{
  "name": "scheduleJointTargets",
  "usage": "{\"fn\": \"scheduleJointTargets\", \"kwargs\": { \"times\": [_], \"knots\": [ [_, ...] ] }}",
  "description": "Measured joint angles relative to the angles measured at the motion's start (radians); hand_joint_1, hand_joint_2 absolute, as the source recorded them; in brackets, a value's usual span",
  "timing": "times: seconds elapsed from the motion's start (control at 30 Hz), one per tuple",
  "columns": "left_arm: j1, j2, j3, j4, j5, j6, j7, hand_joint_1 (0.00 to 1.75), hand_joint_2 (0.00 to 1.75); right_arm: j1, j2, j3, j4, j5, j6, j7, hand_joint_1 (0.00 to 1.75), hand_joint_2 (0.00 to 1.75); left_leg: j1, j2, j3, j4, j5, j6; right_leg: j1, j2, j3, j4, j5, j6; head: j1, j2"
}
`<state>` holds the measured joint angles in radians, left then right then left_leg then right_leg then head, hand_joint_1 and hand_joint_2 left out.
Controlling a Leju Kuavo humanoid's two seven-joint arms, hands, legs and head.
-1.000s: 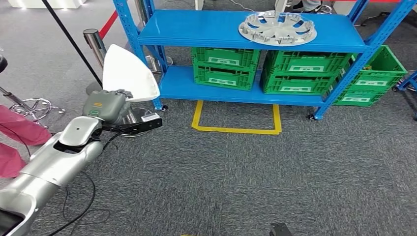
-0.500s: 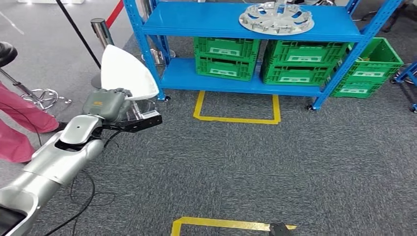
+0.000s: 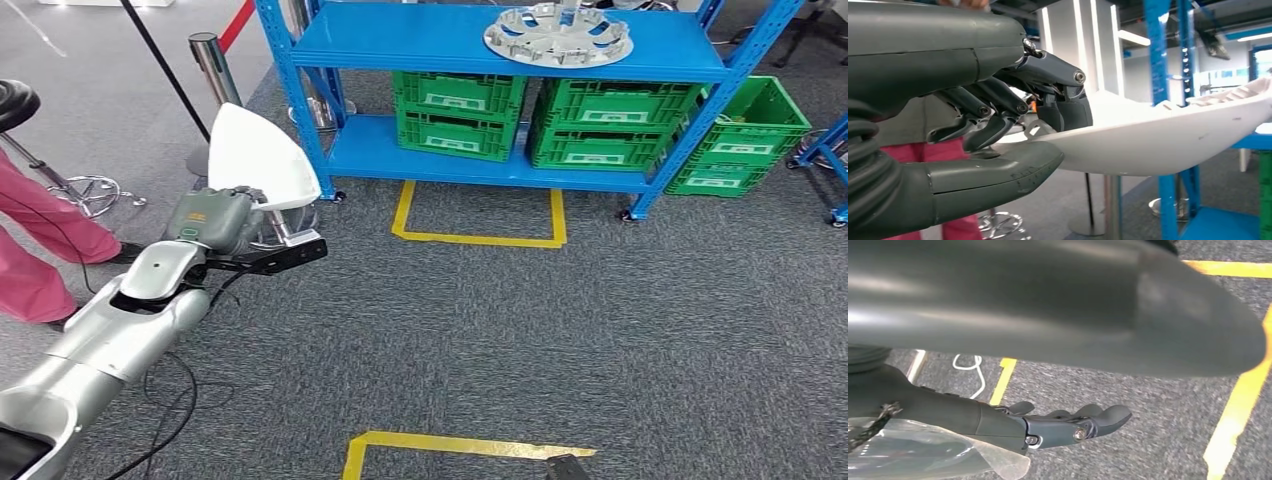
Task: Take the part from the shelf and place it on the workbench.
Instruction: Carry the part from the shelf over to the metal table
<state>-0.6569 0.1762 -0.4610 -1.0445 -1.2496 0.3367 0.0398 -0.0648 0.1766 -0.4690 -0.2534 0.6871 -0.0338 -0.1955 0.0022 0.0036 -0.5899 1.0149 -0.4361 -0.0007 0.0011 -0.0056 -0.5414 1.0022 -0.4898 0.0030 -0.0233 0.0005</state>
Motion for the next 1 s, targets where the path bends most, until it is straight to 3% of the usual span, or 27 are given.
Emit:
{"fn": "scheduleJointTargets", "kwargs": {
  "times": [0.1,0.37,0.5,1.0],
  "knots": [
    [0.001,0.001,0.002,0.0,0.0,0.0,0.001,1.75,1.75,0.001,0.0,0.005,0.0,-0.003,0.0,0.001,0.0,0.0,-0.001,-0.001,-0.005,-0.005,0.003,0.001,0.0,0.0,-0.004,-0.002,0.004,-0.007,0.001,0.0],
    [0.001,0.003,0.006,0.0,0.0,0.0,0.004,1.75,1.75,0.001,0.0,0.012,-0.002,-0.012,0.003,-0.003,0.0,0.0,-0.007,-0.001,-0.018,-0.004,0.014,0.018,-0.006,0.0,-0.012,-0.012,0.02,0.017,0.001,0.0],
    [0.001,0.003,0.006,0.0,0.0,-0.003,0.006,1.75,1.75,0.001,0.0,0.016,-0.003,-0.017,0.004,-0.012,0.0,0.0,-0.008,-0.001,-0.022,-0.004,0.018,0.02,-0.007,0.0,-0.016,-0.013,0.024,0.022,0.0,0.0],
    [0.002,0.004,0.008,-0.009,-0.006,-0.023,0.013,1.75,1.75,0.011,0.0,0.036,-0.029,-0.077,0.035,-0.041,0.0,0.0,-0.006,-0.001,-0.022,-0.004,0.021,0.019,-0.005,0.0,-0.018,-0.011,0.026,0.023,0.0,0.0]
  ]
}}
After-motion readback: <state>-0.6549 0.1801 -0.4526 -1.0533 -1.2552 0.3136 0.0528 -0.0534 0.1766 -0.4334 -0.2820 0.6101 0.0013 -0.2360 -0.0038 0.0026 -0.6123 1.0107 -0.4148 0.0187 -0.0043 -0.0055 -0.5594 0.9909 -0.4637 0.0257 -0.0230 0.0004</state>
